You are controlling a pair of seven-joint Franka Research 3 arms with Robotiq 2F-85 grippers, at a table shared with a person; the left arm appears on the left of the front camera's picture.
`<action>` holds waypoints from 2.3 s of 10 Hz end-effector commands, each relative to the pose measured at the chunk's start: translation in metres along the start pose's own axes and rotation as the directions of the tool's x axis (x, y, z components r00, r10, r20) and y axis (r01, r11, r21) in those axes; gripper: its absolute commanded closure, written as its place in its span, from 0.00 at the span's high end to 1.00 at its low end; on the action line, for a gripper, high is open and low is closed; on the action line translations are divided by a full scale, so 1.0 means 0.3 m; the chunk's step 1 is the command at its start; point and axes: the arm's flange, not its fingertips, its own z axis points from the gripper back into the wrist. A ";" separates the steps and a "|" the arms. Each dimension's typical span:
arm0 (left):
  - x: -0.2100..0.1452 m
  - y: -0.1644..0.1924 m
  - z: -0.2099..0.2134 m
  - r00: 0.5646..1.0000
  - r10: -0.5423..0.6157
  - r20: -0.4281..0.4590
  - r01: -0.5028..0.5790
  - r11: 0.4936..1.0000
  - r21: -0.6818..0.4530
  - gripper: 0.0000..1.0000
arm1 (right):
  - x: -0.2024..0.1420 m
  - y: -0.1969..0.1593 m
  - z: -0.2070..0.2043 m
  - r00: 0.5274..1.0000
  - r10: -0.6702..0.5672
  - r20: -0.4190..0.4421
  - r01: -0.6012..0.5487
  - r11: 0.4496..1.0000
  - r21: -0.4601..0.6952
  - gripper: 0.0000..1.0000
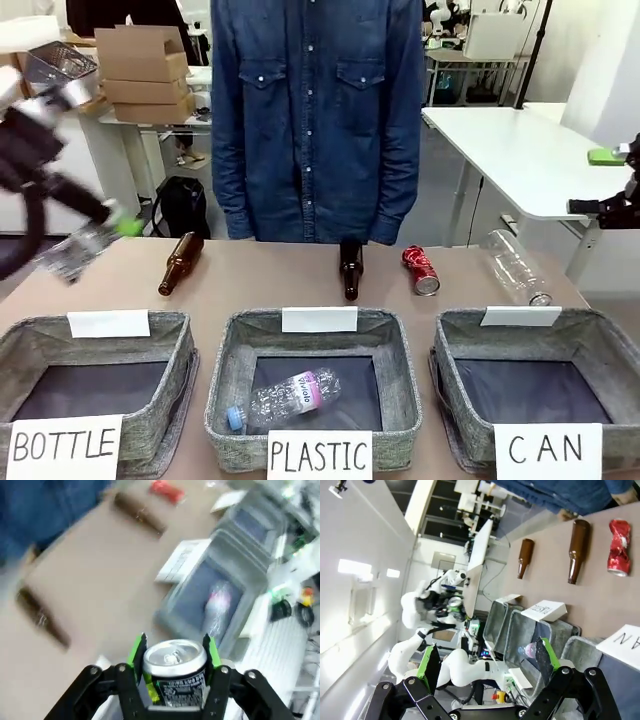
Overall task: Sort the can waste into the basket.
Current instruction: Pick up the can waste from the table and place it in the right Fabric basket.
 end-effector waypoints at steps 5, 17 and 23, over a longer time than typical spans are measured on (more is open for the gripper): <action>1.047 -0.525 -0.822 0.746 -0.645 0.165 0.665 0.734 -0.138 0.56 | -0.082 -0.100 0.642 0.946 -0.079 0.314 0.119 0.987 -0.108 1.00; 1.039 -0.871 -1.350 0.564 -0.826 -0.008 0.752 0.518 -0.408 1.00 | -0.100 -0.084 0.610 0.967 -0.084 0.241 0.128 0.977 -0.173 1.00; 1.039 -0.809 -1.242 0.535 -0.843 -0.050 0.751 0.502 -0.430 1.00 | -0.100 -0.084 0.610 0.967 -0.084 0.241 0.128 0.977 -0.173 1.00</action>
